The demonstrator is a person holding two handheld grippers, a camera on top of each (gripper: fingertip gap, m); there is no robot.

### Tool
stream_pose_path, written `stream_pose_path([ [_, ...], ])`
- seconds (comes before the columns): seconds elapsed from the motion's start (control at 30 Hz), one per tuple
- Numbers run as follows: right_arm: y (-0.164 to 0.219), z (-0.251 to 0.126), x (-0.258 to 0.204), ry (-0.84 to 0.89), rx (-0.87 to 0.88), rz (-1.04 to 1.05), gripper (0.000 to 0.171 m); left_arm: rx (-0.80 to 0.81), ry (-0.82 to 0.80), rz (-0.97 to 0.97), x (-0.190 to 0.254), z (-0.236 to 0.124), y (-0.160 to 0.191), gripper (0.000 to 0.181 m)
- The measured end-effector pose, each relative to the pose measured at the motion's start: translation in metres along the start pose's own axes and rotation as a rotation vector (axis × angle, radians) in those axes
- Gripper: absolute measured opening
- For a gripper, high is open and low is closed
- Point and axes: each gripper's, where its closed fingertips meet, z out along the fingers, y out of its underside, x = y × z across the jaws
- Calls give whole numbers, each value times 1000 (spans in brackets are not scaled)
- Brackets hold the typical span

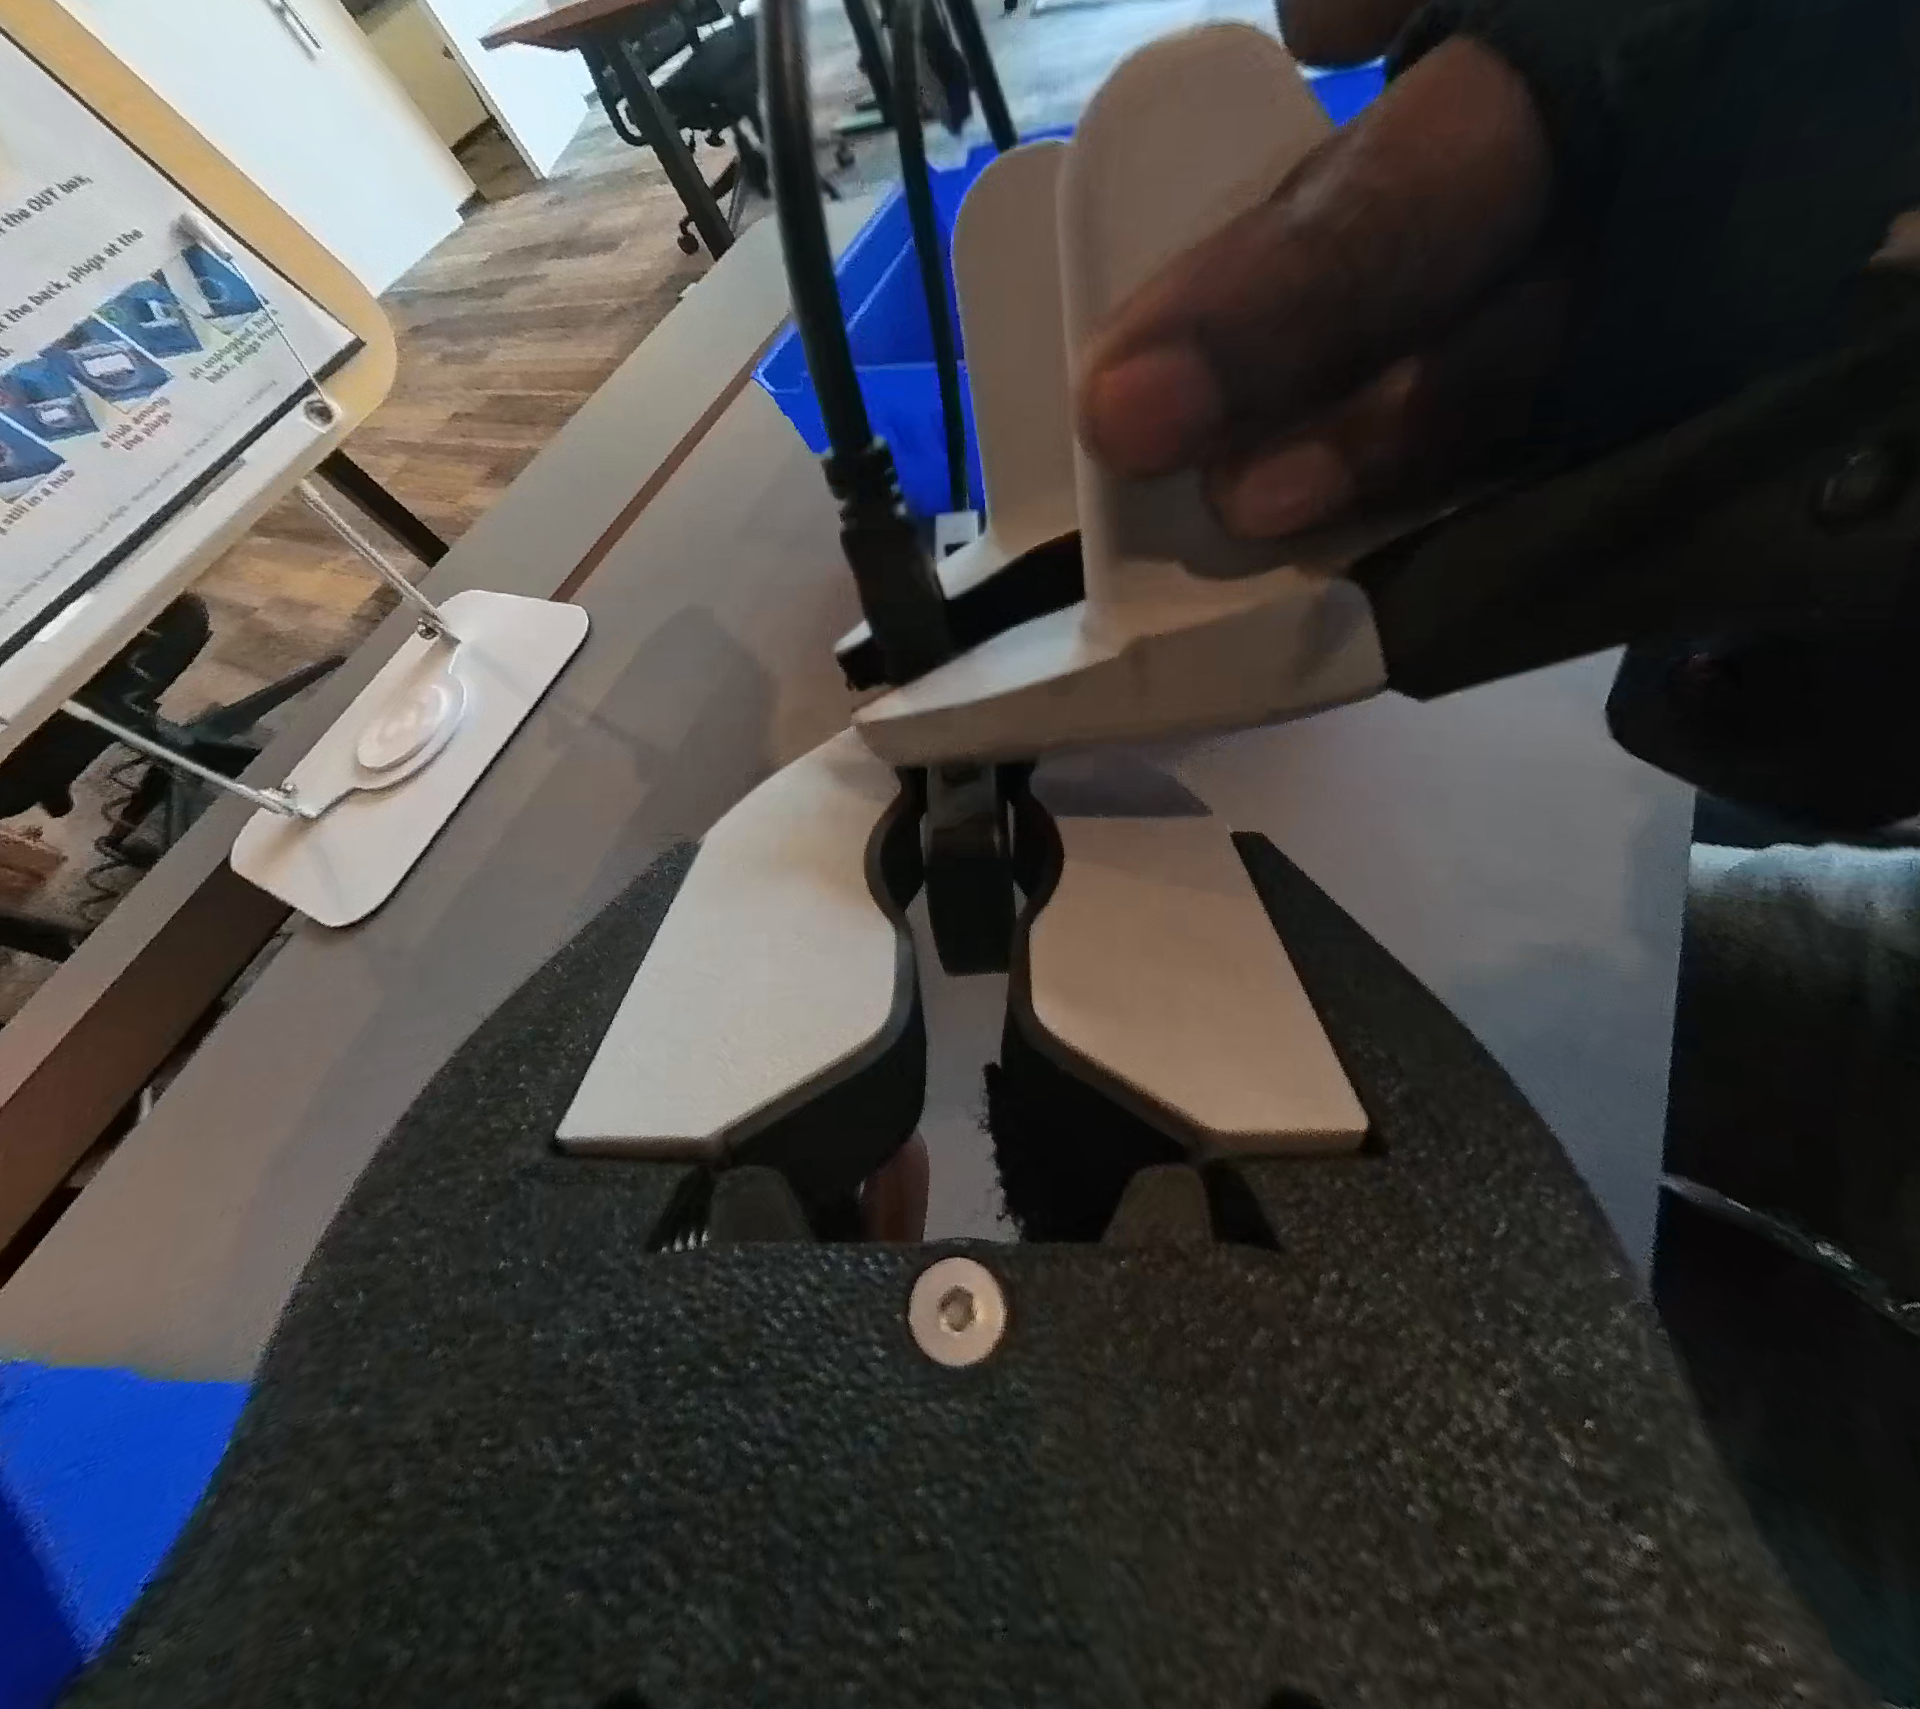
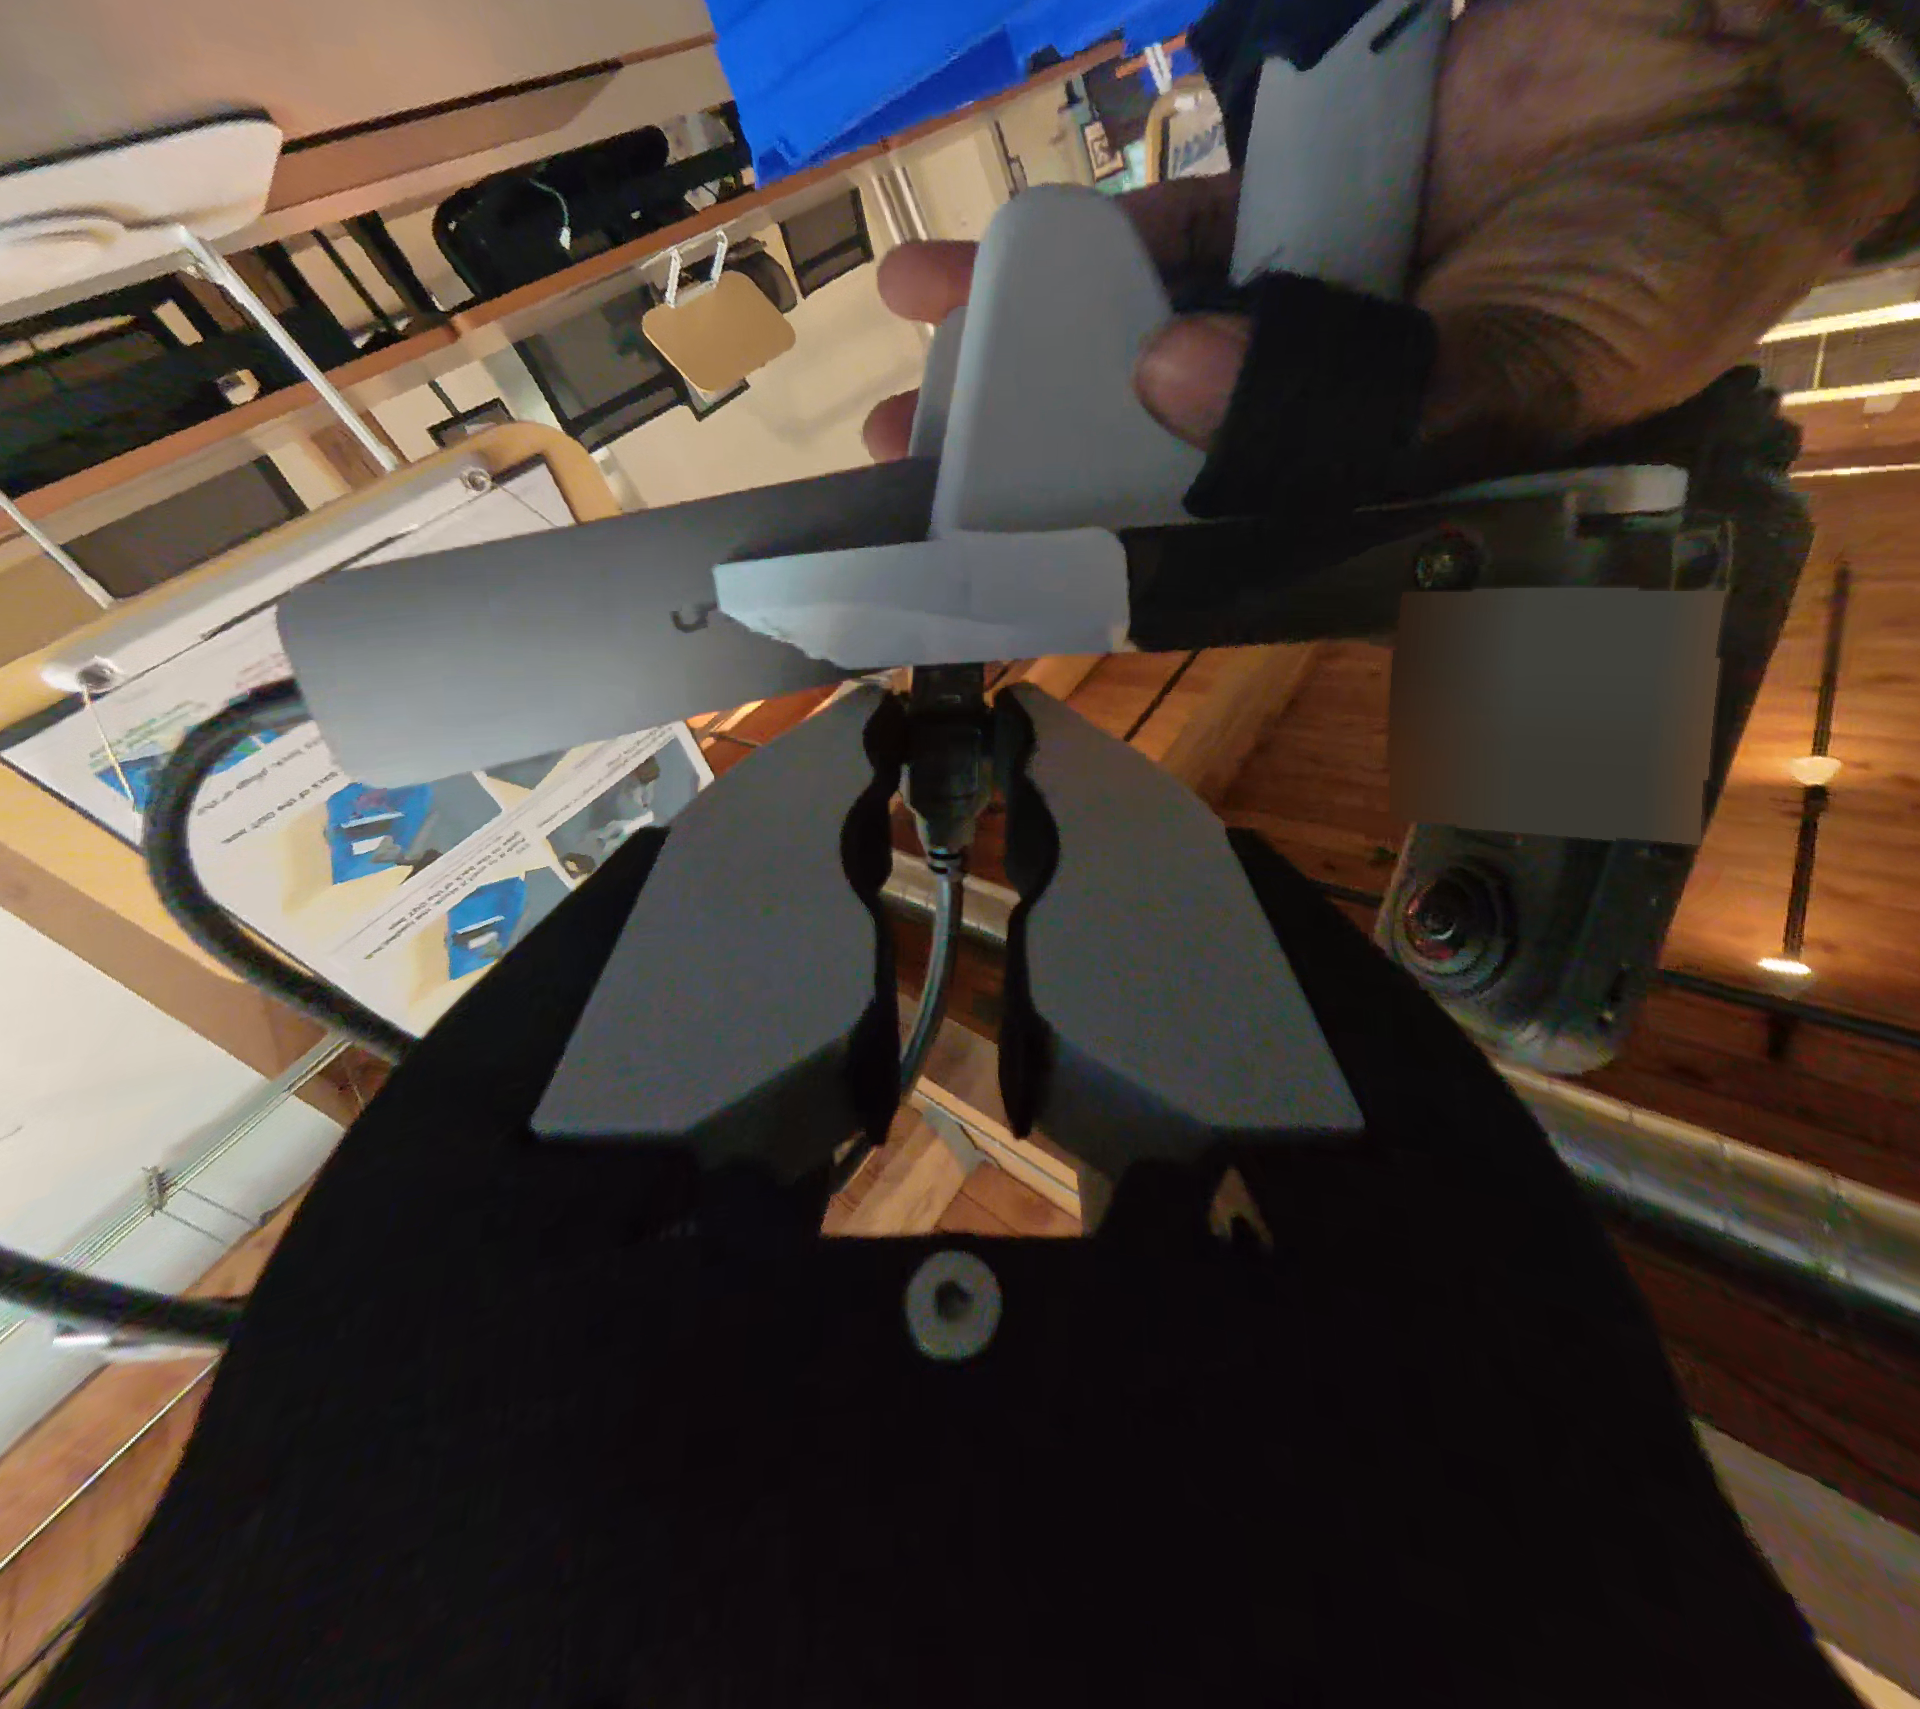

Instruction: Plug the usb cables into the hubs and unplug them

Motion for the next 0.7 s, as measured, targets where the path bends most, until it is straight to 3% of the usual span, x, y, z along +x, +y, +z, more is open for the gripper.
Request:
stream_pose_path([
  [0.23,15,-1,-7,11,-124,105,16,149,-19,-32,-11,-3,-15,13],
  [0.33,20,-1,-9,21,-170,160,16,192,-66,5,-17,-11,-22,28],
  [0.43,23,-1,-13,11,-194,211,16,201,-59,-11,-20,-19,-23,19],
  [0.5,25,-2,-20,-7,-216,242,16,189,-139,3,-38,-27,-18,13],
  [0.7,26,-9,-53,-99,-321,671,16,157,-293,96,-74,-39,-1,17],
])
